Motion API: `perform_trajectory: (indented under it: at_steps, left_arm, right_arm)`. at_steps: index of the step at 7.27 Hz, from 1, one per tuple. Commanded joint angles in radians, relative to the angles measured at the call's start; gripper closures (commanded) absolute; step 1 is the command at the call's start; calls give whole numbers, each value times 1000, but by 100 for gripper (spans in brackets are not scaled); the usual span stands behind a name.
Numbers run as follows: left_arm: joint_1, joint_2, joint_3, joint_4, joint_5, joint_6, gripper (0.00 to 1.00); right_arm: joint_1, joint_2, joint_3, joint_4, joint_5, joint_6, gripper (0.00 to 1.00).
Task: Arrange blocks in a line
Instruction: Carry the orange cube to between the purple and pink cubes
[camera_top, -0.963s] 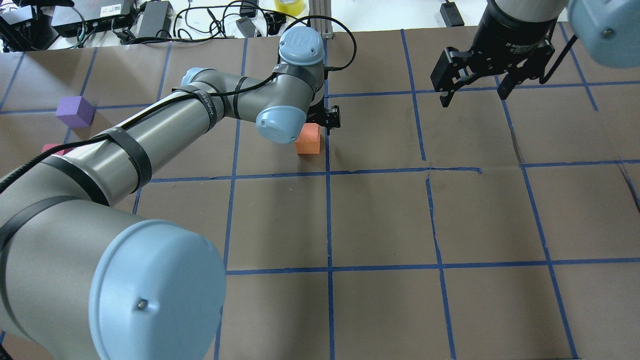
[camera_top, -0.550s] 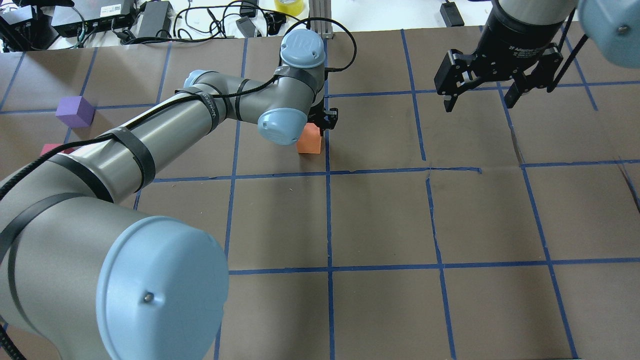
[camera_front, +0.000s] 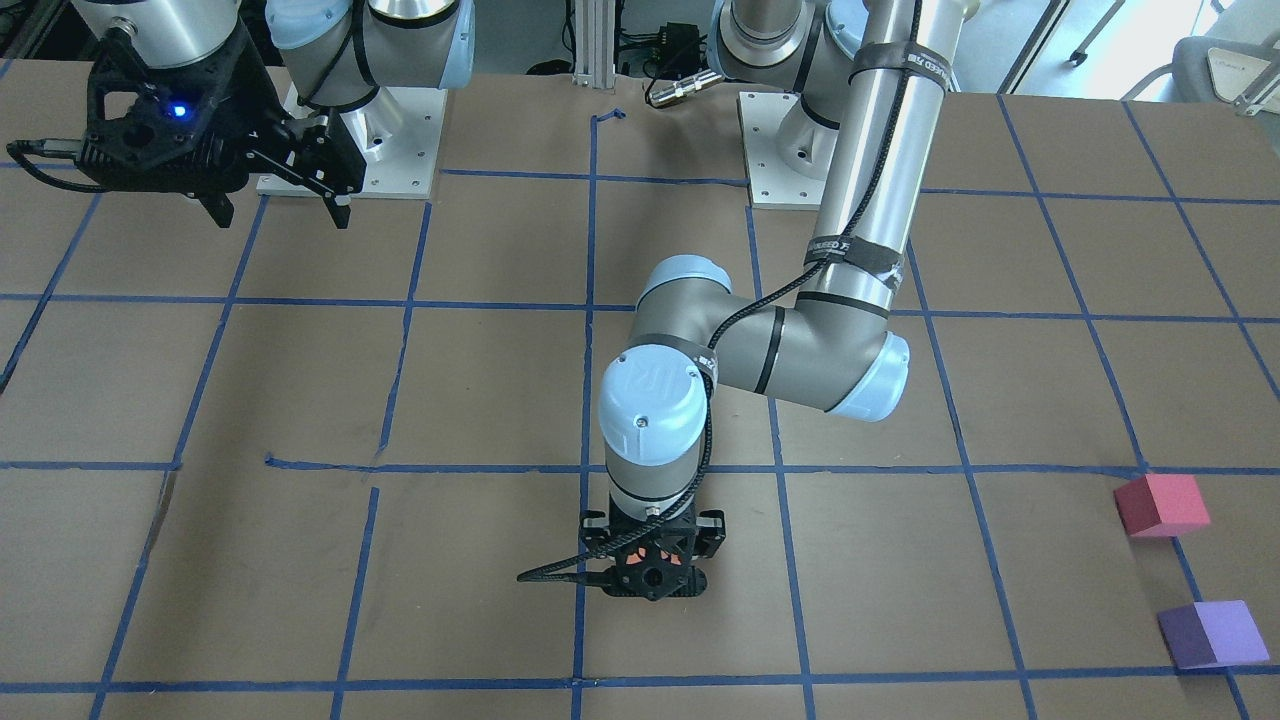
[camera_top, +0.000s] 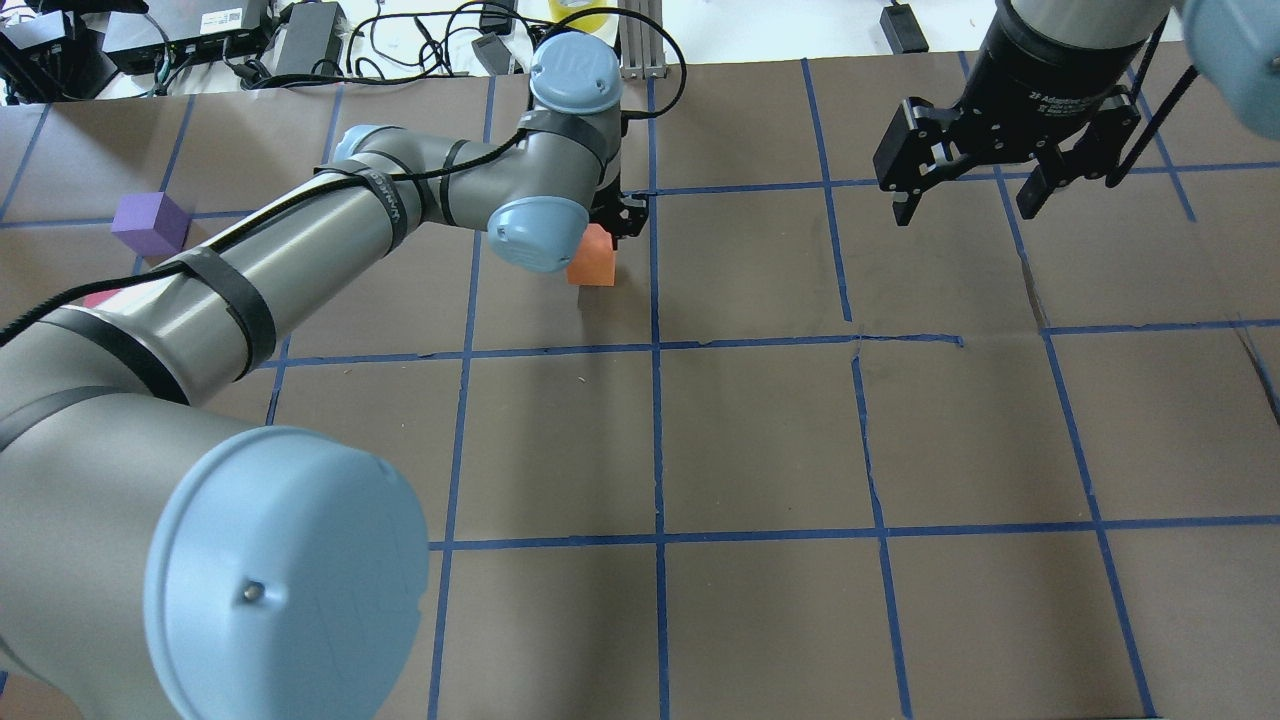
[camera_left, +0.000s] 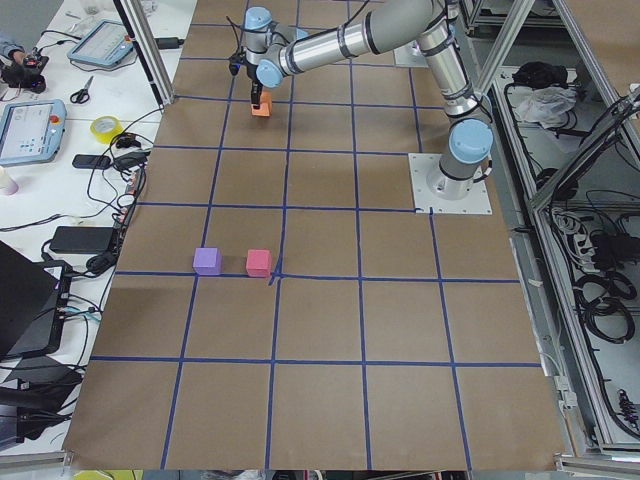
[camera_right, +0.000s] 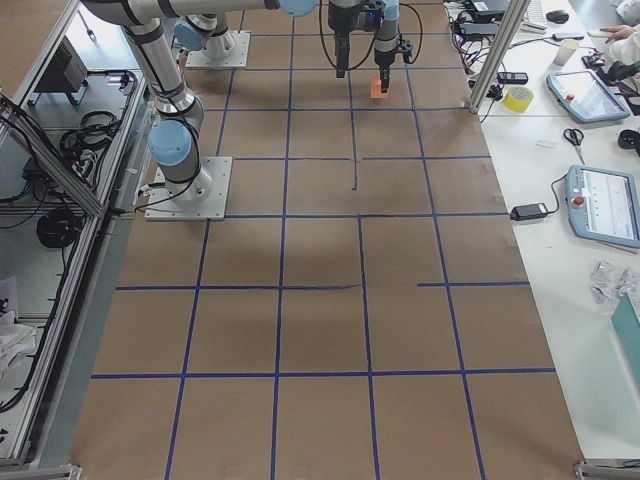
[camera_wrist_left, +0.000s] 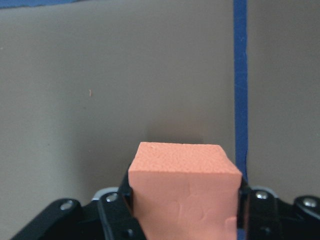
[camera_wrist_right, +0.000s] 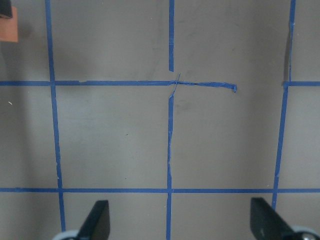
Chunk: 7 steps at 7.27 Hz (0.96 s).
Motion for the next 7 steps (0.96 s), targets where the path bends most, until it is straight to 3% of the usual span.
perform_trajectory:
  at_steps: [1,3,5,7]
  left_arm:
    - [146,20,-5,34,9,11,85]
    - [283,44,-20,55,-2,61,85]
    - [428,67,-75,61,-25,267,86]
    - [542,73,-66,54,-17,438,86]
  right_arm:
    - [0,2,1,13,2,1,0]
    - [2,8,1,13,8,1,0]
    - [2,4,12,17,7,1,0]
    - [3,-3,35,17,7,-10,0]
